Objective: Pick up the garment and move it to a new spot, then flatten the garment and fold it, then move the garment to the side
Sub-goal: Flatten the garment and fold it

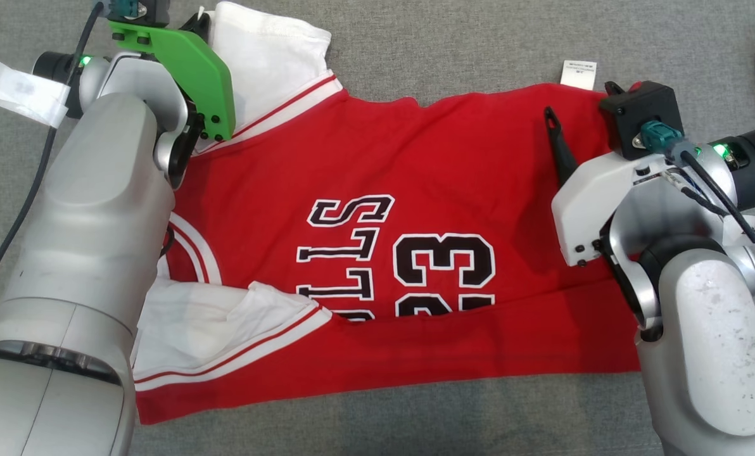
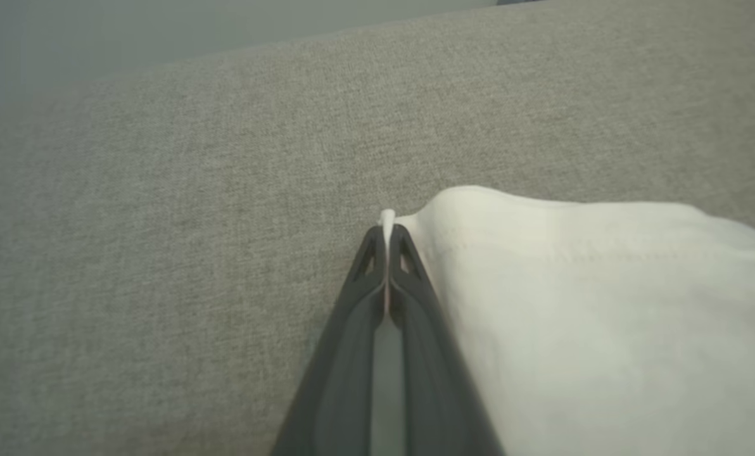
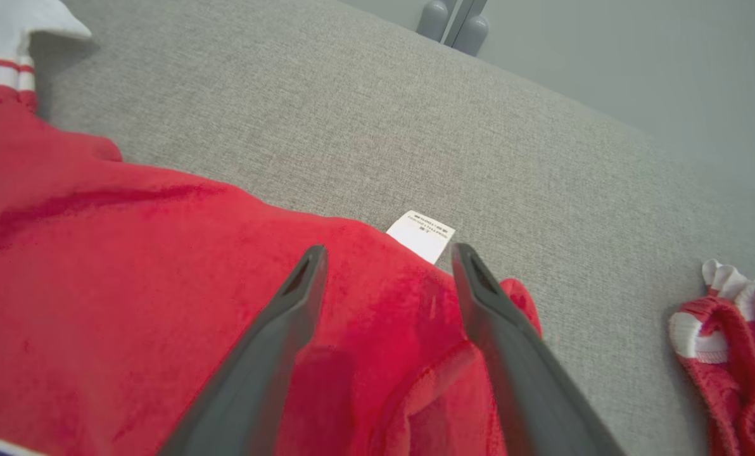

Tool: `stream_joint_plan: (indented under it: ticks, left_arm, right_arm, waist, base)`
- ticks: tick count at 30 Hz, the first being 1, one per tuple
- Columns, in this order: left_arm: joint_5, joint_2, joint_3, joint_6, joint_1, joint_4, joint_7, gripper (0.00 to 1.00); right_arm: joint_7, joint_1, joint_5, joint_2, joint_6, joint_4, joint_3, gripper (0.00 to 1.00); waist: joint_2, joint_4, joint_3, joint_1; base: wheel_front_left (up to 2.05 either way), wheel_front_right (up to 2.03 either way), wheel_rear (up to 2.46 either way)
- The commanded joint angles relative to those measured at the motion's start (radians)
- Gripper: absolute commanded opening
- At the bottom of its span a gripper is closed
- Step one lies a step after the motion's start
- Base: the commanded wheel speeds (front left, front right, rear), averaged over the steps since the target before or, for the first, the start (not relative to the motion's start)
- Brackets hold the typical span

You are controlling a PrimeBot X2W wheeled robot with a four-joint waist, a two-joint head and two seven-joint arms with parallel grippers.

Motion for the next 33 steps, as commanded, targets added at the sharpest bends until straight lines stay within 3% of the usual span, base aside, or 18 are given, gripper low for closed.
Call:
stream_joint_plan:
  ticks: [1,10,18,26,33]
  left_arm:
    - [-0.007,-0.007,-0.008,-0.006,0.006,0.014,-0.002,0.0]
    - [-0.017,-0.017,-0.031,-0.02,-0.017,0.054,-0.017,0.0]
    - [-0.032,-0.022,-0.048,-0.024,-0.025,0.075,-0.025,0.0]
    - [-0.049,-0.024,-0.061,-0.027,-0.036,0.089,-0.039,0.0]
    - [-0.062,-0.023,-0.073,-0.028,-0.038,0.101,-0.046,0.0]
  right_arm:
    - [0.002,0.004,-0.031,-0.002,-0.001,0.012,-0.007,1.0]
    - [-0.014,0.01,-0.104,0.001,-0.001,0.106,-0.096,1.0]
    - [-0.044,0.023,-0.142,-0.001,-0.001,0.102,-0.171,1.0]
    - [-0.071,0.0,-0.114,-0.015,-0.001,0.114,-0.208,1.0]
    - [-0.062,-0.019,-0.038,-0.003,-0.001,0.04,-0.207,1.0]
  waist:
    - [0.0,0.001,0.0,0.0]
    - [0.0,-0.011,0.014,0.0]
    - [0.0,-0.018,0.017,0.0]
    - [0.0,-0.021,0.019,0.0]
    - [0.0,-0.021,0.01,0.0]
  base:
    - [0.0,0.0,0.0]
    - [0.0,0.0,0.0]
    - [0.0,0.0,0.0]
    - [0.0,0.0,0.0]
    - [0.0,0.0,0.0]
